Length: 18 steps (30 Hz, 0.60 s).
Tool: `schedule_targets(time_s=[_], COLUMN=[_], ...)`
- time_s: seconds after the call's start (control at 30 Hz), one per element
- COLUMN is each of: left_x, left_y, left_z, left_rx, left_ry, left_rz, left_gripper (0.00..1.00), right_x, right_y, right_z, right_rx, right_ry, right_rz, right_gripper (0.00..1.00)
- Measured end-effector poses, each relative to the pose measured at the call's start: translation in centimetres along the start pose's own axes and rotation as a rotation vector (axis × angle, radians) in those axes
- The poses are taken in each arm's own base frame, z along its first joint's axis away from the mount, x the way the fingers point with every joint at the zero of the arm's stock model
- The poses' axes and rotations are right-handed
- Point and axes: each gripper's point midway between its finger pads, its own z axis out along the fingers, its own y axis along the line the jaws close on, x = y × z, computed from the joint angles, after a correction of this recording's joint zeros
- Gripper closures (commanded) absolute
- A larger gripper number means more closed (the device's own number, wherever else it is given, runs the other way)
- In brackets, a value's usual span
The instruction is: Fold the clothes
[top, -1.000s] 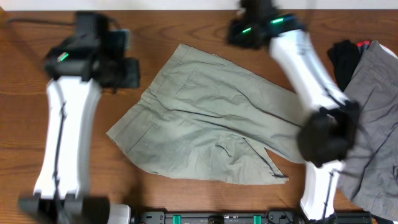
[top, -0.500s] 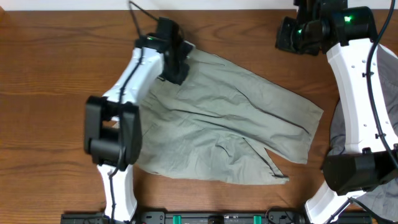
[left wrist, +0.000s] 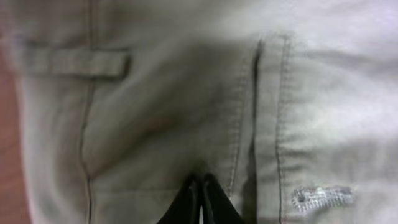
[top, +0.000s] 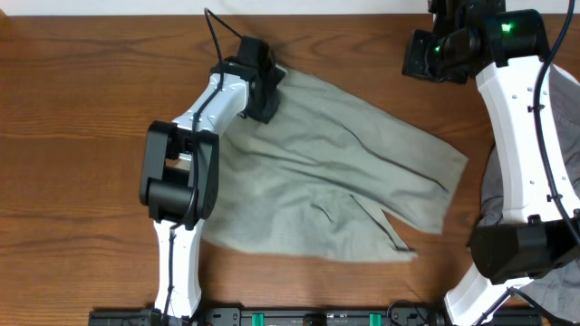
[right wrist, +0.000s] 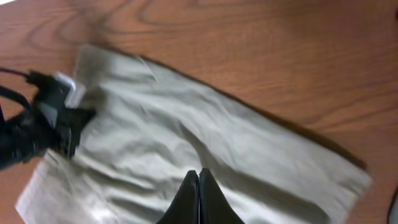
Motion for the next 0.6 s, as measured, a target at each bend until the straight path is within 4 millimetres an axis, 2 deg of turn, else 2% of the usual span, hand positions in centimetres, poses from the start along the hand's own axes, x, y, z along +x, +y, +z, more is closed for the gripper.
schedule_targets(time_s=[0.1, 0.17, 0.27, 0.33, 0.4, 0.47, 0.53, 0.57, 0.6], left_x=[-0.8, -0.4, 1.9, 3.6, 5.4, 6.7, 7.3, 7.4, 7.5], left_y=[3.7, 7.1, 13.1, 16.6, 19.1, 20.6, 21.0, 20.9, 20.7], left_z=[0.5, 0.5, 0.1, -0.3, -0.7, -1.1, -1.4, -1.5, -1.7], left_rx=[-0.14, -0.219, -0.291, -0.305, -0.307, -0.309, -0.308, -0.309, -0.306], left_ry=[-0.033, -0.043, -0.046, -0.045, -0.038, -0.027, -0.016, -0.012, -0.004], left_rz=[-0.126, -0.242, -0.433, -0.524, -0.591, -0.632, -0.639, -0.637, -0.638], left_gripper=[0.94, 0.94, 0.94, 0.94, 0.93, 0.89, 0.83, 0.83, 0.76], right_x=[0.3, 0.5, 0.7, 1.0, 1.7, 2.9, 4.4, 5.2, 5.8], right_y=[-0.1, -0.2, -0.2, -0.1, 0.2, 0.6, 0.8, 0.8, 0.8], right_z=[0.0, 0.0, 0.3, 1.1, 2.4, 4.4, 6.6, 7.5, 8.3], right_rx=[0.006, 0.009, 0.014, 0.017, 0.02, 0.026, 0.035, 0.042, 0.046], right_ry=[0.012, 0.02, 0.031, 0.045, 0.07, 0.114, 0.166, 0.194, 0.213], right_rz=[0.002, 0.002, 0.001, -0.005, -0.016, -0.037, -0.06, -0.071, -0.083], right_gripper=[0.98, 0.96, 0.95, 0.93, 0.87, 0.78, 0.74, 0.72, 0.71])
